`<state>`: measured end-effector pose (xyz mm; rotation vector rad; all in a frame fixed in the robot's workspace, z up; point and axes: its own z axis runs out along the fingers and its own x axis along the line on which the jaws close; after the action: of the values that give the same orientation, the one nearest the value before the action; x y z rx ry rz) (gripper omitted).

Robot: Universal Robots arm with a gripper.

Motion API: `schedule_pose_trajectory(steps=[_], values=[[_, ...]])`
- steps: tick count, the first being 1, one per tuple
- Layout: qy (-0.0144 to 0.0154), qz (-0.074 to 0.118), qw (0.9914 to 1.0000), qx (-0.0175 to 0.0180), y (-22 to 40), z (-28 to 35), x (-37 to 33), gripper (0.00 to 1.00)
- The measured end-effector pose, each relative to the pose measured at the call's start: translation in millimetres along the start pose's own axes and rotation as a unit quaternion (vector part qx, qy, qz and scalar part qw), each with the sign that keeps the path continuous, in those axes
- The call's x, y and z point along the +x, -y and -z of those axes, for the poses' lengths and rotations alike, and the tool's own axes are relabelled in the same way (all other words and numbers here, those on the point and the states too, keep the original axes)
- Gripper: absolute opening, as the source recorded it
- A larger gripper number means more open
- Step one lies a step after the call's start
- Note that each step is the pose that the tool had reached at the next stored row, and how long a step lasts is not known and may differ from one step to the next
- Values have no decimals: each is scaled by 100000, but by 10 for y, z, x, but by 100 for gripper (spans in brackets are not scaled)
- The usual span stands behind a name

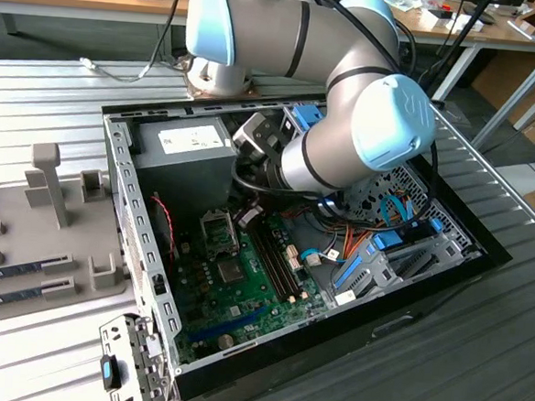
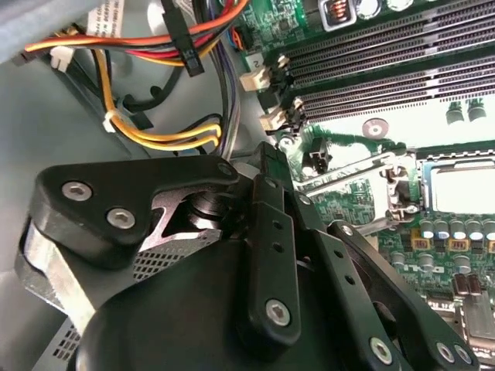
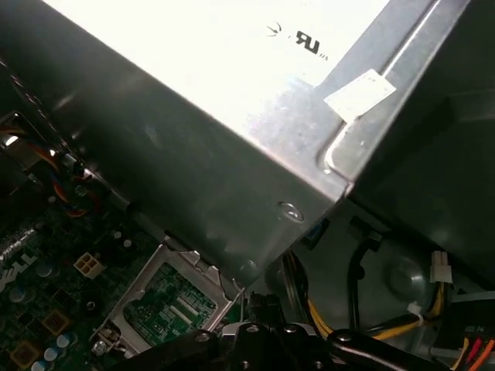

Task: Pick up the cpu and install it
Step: 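Close the cpu cover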

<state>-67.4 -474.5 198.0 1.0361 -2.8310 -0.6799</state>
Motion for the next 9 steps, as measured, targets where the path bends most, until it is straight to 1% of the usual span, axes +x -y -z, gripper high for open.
schedule_pose_trajectory(steps=[3, 6, 9], values=[[17, 2, 100000, 1, -23, -9, 30, 11], [7, 7, 100000, 6, -29, -9, 40, 11], [14, 7, 100000, 1, -45, 23, 38, 11]])
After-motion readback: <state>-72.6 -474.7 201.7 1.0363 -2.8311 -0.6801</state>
